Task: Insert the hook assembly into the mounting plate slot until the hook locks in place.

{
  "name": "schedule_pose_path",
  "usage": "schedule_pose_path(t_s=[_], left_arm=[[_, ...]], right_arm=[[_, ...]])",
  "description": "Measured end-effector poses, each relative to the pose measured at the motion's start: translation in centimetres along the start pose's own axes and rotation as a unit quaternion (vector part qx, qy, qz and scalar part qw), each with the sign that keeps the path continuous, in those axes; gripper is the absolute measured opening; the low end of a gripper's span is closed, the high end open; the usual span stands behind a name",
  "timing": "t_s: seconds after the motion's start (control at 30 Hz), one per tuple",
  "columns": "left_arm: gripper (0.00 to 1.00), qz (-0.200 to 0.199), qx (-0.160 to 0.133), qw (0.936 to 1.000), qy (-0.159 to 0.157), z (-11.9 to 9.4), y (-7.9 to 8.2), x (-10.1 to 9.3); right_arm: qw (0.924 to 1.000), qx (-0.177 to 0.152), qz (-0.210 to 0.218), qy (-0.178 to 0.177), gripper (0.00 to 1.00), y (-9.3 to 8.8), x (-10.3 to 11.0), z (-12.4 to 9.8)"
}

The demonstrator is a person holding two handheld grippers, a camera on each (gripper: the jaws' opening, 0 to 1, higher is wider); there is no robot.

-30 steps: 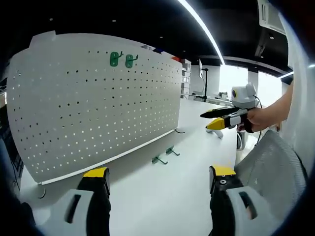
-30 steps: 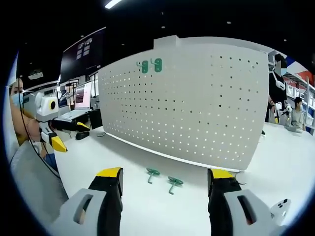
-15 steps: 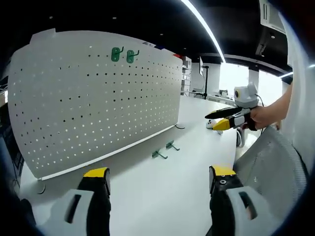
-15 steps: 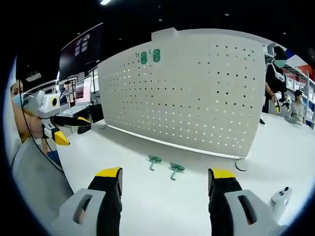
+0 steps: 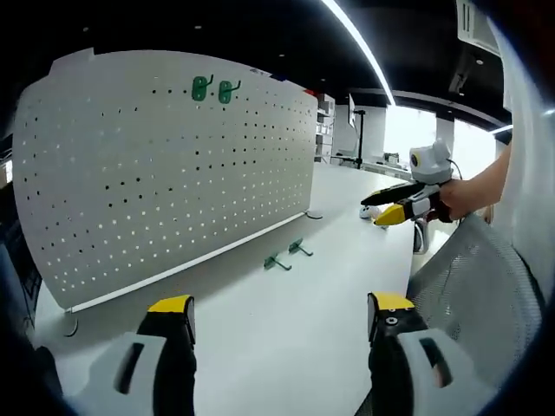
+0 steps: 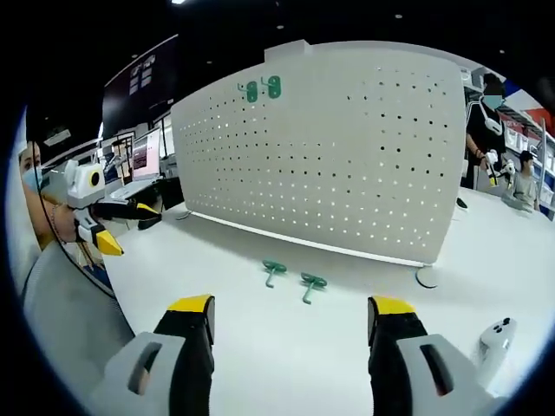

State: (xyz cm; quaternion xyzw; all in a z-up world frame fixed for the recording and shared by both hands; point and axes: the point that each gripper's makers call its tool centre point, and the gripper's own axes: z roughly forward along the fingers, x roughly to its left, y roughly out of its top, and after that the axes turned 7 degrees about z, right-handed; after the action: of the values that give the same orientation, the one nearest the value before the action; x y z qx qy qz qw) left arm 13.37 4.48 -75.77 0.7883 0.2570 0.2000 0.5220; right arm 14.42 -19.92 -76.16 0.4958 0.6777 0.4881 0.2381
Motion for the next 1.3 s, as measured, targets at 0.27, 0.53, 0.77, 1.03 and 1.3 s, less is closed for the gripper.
schedule_pose_path(t_s=[0.27,0.53,0.77,1.03,1.3], left_arm=[[0.83,-0.002,0.006,1.0000,-0.002,0.0,-0.6,-0.1],[0.83,0.002,0.005,1.0000,-0.005,0.2,-0.2,0.0],[0.82,0.010,0.014,0.9995,-0.027,1.6,0.8,-0.2],[0.82,0.037,0.029,0.9975,-0.052,3.1,1.3,-0.6],[0.82,0.071,0.052,0.9934,-0.074,4.8,2.0,-0.3]], right_arm=[[1.0000,0.004,0.000,0.001,0.70,-0.3,0.1,0.0],[1.0000,0.004,0.001,0.001,0.70,-0.3,0.2,0.0],[1.0000,0.005,-0.001,0.002,0.69,-0.3,0.3,0.0],[0.9999,0.010,-0.004,0.005,0.69,-0.5,0.4,0.1],[0.9998,0.015,-0.013,0.005,0.69,-0.6,0.6,0.2]])
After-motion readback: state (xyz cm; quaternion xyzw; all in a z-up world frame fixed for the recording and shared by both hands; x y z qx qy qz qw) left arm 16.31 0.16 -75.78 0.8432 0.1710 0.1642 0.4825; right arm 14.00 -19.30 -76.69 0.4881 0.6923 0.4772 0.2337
